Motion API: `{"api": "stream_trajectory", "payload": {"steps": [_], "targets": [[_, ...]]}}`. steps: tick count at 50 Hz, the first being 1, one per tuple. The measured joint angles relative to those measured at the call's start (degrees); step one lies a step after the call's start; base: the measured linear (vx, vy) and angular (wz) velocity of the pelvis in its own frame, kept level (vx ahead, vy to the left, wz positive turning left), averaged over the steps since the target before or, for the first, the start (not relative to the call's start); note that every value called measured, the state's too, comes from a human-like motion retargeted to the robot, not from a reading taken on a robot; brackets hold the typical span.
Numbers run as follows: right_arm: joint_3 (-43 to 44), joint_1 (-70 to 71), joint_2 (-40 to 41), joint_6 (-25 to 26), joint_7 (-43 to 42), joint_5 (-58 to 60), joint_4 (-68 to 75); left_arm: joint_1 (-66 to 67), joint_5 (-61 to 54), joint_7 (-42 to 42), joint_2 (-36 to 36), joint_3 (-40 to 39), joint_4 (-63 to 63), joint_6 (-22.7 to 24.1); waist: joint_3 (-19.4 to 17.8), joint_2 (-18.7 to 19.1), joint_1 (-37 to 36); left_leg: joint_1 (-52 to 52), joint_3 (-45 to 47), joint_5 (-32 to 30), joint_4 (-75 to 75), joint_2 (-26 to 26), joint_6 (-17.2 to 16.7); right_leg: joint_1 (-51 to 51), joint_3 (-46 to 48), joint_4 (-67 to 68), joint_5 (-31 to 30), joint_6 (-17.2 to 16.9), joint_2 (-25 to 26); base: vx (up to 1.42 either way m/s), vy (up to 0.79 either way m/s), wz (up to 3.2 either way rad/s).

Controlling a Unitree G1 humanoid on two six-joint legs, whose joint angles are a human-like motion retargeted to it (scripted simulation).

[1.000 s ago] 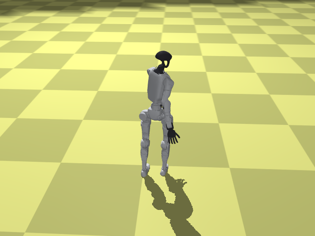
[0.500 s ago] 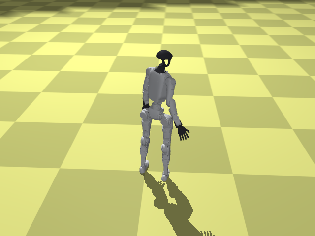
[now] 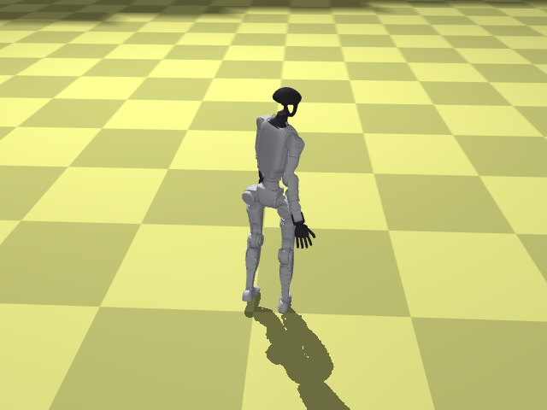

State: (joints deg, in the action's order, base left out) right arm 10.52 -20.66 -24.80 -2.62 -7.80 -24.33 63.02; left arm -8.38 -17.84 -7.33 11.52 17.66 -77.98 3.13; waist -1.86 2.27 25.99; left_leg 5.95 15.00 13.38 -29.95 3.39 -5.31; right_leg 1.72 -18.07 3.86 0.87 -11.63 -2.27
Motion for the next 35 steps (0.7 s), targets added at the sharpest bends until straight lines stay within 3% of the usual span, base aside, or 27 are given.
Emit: {"api": "stream_trajectory", "payload": {"steps": [4, 10, 12, 15, 17, 19, 22, 25, 27, 30, 35], "targets": [[-1.1, 1.8, -0.7, -0.1, 0.9, 0.9, -0.7, -3.8, 0.3, -0.4, 0.0, 1.5, -0.4, 0.7, 0.9, 0.0, -1.2, 1.3, 4.2, 3.0, 6.6, -4.2, 0.6, -0.2, -0.9, -0.6, 0.3, -2.6, -1.1, 0.19, 0.19, -0.29], [-2.2, 3.8, -1.7, -0.8, 1.8, 0.7, -1.1, -9.2, 0.2, -1.3, 0.3, 4.2, -1.3, 1.5, 0.5, 1.1, -1.4, -2.2, 1.6, -2.6, 20.8, -5.9, -2.5, -0.7, -1.8, 0.4, 3.0, -1.4, -0.1, 0.18, 0.24, -0.21], [-2.5, 3.4, -1.6, -0.9, 1.5, -0.5, -1.1, -10.8, -0.2, -1.5, 0.5, 5.2, -1.2, 1.1, -0.1, 1.3, -0.3, -3.3, 1.2, -2.5, 21.7, -5.8, -3.6, -0.2, 0.3, 3.2, 3.6, 2.1, 0.4, 0.17, 0.25, 0.41], [-3.1, 2.2, -1.3, -1.0, 0.9, -2.8, -1.1, -12.8, -1.0, -1.8, 0.6, 6.2, -0.7, -0.1, -2.0, 2.8, 1.6, -5.5, -0.4, -3.2, 23.4, -7.2, -5.2, 2.2, 5.8, 11.3, 6.4, 11.0, 3.3, 0.18, 0.23, 0.54], [-3.2, 1.1, -1.1, -1.0, 1.0, -3.2, -1.1, -13.9, -0.9, -1.7, 0.7, 5.9, -0.5, -0.8, -2.9, 3.7, 2.7, -6.5, -1.5, -3.5, 24.0, -8.0, -6.1, 4.8, 9.0, 16.4, 9.6, 13.1, 5.2, 0.22, 0.17, 0.52], [-2.8, -0.1, -1.1, -1.0, 1.3, -2.8, -1.0, -14.6, -0.5, -1.6, 0.8, 5.5, -0.4, -1.2, -2.9, 4.1, 3.6, -7.3, -2.1, -3.2, 24.1, -7.8, -6.6, 6.6, 12.5, 17.6, 11.1, 11.9, 5.8, 0.26, 0.12, 0.42], [-1.5, -0.9, -1.5, -0.5, 1.8, -1.1, -0.8, -15.3, 0.5, -1.3, 0.9, 4.8, -0.4, -1.6, -2.2, 3.6, 4.7, -8.6, -2.5, -2.1, 24.3, -5.7, -6.3, 7.2, 16.8, 11.8, 9.7, 6.7, 5.2, 0.29, 0.08, 0.30], [-0.4, -1.1, -2.1, 0.4, 2.3, 0.3, -0.4, -15.1, 1.8, -1.0, 1.3, 4.9, -0.3, -1.8, -1.0, 2.2, 4.8, -10.4, -1.9, -0.8, 24.4, -2.3, -4.3, 6.3, 13.8, 3.3, 0.7, 2.9, 5.2, 0.28, 0.07, -0.06], [-0.4, -0.4, -2.6, 1.1, 1.9, -0.2, 0.0, -15.2, 2.0, -1.1, 1.5, 5.2, -0.2, -2.5, -1.1, 2.0, 3.6, -10.8, -0.4, -0.3, 22.7, -1.2, -2.5, 5.2, 10.5, 1.8, -1.8, 4.7, 5.1, 0.25, 0.07, -0.51], [-1.3, 1.0, -3.1, 1.8, 1.1, -0.8, 0.2, -15.4, 1.8, -1.1, 1.6, 5.5, -0.6, -3.4, -1.5, 0.9, 1.7, -8.2, 2.0, -1.0, 13.4, -0.6, 0.4, 3.3, 7.9, 2.3, 0.5, 6.3, 3.2, 0.23, 0.07, -0.61], [-2.0, 1.5, -2.5, 2.0, 1.4, 1.4, -1.2, -14.8, 2.3, -1.2, 1.1, 5.6, -1.8, -2.5, 0.2, -1.6, -0.2, 1.7, 3.3, -0.4, -5.7, -1.4, 0.8, 0.7, 6.1, 1.2, 0.8, 2.6, -0.5, 0.23, 0.08, -0.32]]}}
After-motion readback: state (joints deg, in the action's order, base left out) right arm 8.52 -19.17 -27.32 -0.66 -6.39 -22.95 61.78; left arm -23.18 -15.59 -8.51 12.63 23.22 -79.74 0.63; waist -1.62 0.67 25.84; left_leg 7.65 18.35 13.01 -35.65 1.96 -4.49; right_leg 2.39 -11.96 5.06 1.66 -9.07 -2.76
